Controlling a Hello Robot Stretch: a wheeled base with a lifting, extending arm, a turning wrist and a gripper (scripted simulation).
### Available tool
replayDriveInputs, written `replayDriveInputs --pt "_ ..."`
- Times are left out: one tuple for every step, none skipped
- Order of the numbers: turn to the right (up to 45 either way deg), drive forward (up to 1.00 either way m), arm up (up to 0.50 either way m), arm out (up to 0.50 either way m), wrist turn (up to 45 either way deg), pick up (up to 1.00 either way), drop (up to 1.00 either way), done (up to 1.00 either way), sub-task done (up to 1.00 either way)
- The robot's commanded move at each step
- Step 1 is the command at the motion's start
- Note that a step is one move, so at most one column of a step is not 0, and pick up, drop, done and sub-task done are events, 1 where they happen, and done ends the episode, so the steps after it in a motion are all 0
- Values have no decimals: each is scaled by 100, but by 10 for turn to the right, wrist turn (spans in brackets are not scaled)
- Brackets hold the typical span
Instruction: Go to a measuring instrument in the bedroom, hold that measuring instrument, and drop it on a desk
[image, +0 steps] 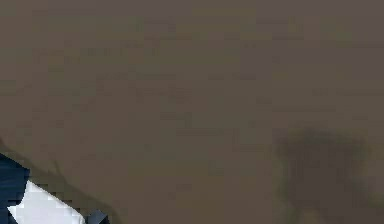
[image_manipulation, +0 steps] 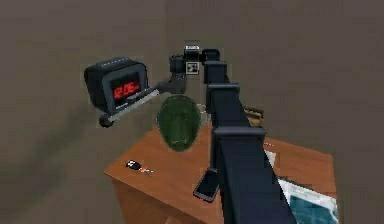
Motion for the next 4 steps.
replayDriveInputs --pt "0 0 0 0 450 0 0 0 0" --pt "0 0 0 0 450 0 0 0 0" --pt "0 0 0 0 180 0 0 0 0" --pt "0 0 -28 0 0 0 0 0 0"
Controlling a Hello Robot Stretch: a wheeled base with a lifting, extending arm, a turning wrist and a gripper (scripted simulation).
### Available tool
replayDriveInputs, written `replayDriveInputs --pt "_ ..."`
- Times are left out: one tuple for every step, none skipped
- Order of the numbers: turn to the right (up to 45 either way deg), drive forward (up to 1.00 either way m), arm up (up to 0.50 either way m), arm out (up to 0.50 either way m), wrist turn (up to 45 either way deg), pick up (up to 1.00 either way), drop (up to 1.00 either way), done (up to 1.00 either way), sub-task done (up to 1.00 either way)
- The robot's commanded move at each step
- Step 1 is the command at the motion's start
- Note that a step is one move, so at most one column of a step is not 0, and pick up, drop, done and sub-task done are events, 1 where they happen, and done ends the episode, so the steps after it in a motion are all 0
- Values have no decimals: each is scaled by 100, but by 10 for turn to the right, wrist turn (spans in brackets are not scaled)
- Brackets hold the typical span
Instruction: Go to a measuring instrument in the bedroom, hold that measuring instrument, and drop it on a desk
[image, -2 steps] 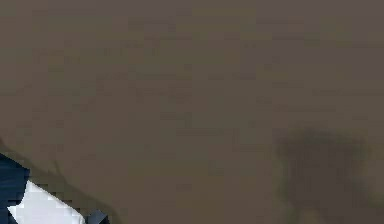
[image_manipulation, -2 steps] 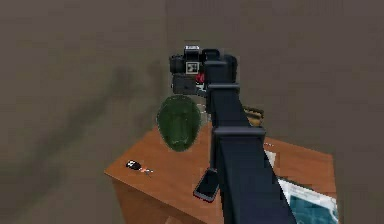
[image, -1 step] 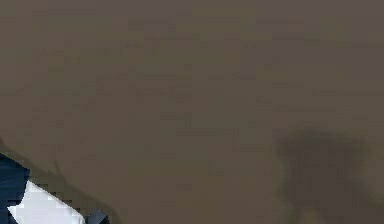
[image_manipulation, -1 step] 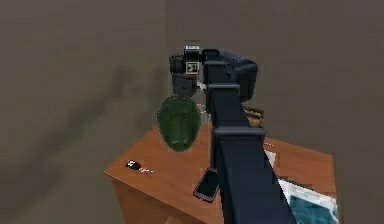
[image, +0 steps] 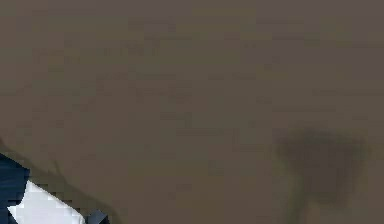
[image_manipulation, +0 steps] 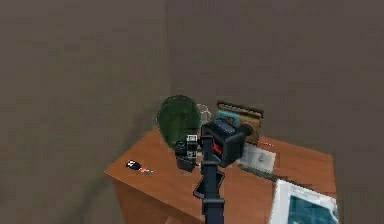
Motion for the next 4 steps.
replayDriveInputs --pt "0 0 0 0 0 0 100 0 0" --pt "0 0 10 0 0 0 0 0 0" --pt "0 0 0 -8 0 0 0 0 0" --pt "0 0 0 0 0 0 0 100 0"
